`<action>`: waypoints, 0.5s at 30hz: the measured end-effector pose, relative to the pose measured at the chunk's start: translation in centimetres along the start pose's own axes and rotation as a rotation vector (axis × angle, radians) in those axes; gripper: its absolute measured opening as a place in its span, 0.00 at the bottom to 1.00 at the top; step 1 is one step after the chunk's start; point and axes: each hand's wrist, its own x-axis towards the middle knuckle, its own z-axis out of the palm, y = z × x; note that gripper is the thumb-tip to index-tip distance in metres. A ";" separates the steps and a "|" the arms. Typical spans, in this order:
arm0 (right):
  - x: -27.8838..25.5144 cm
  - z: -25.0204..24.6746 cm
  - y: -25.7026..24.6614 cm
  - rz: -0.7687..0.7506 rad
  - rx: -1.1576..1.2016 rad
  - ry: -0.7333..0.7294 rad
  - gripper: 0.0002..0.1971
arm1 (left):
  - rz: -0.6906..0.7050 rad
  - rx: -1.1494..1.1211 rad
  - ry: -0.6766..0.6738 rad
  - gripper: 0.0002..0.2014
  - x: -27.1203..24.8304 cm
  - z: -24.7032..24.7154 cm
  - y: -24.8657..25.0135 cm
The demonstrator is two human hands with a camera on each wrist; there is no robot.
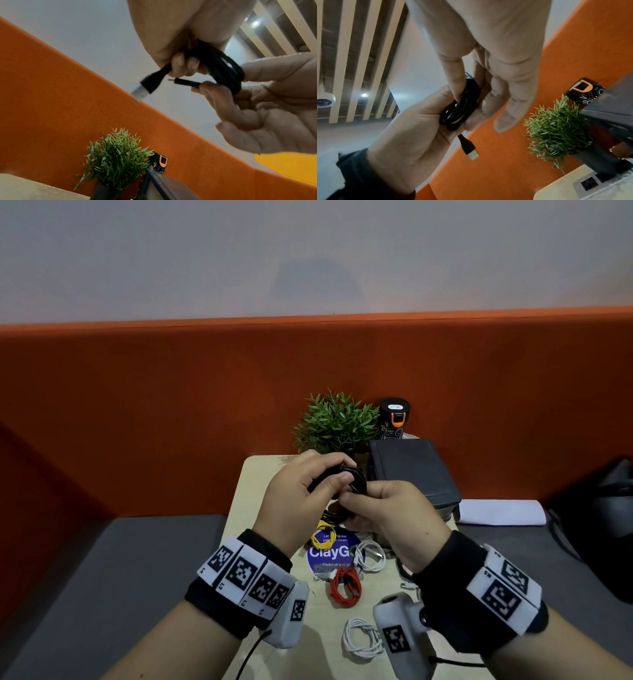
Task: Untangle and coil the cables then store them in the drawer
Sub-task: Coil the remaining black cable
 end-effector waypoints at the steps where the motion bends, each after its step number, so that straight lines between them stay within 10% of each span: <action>1: 0.0 0.0 0.1 0.011 -0.016 0.006 0.07 | -0.004 0.014 -0.029 0.09 0.1 -0.1 -0.1; 10: -0.2 -0.9 0.1 0.021 0.066 0.120 0.05 | -0.201 0.054 -0.477 0.25 0.9 -3.0 -0.2; 15: -0.3 -0.5 0.6 -0.109 -0.204 0.132 0.02 | -0.396 0.035 -0.395 0.12 1.1 -2.8 -0.2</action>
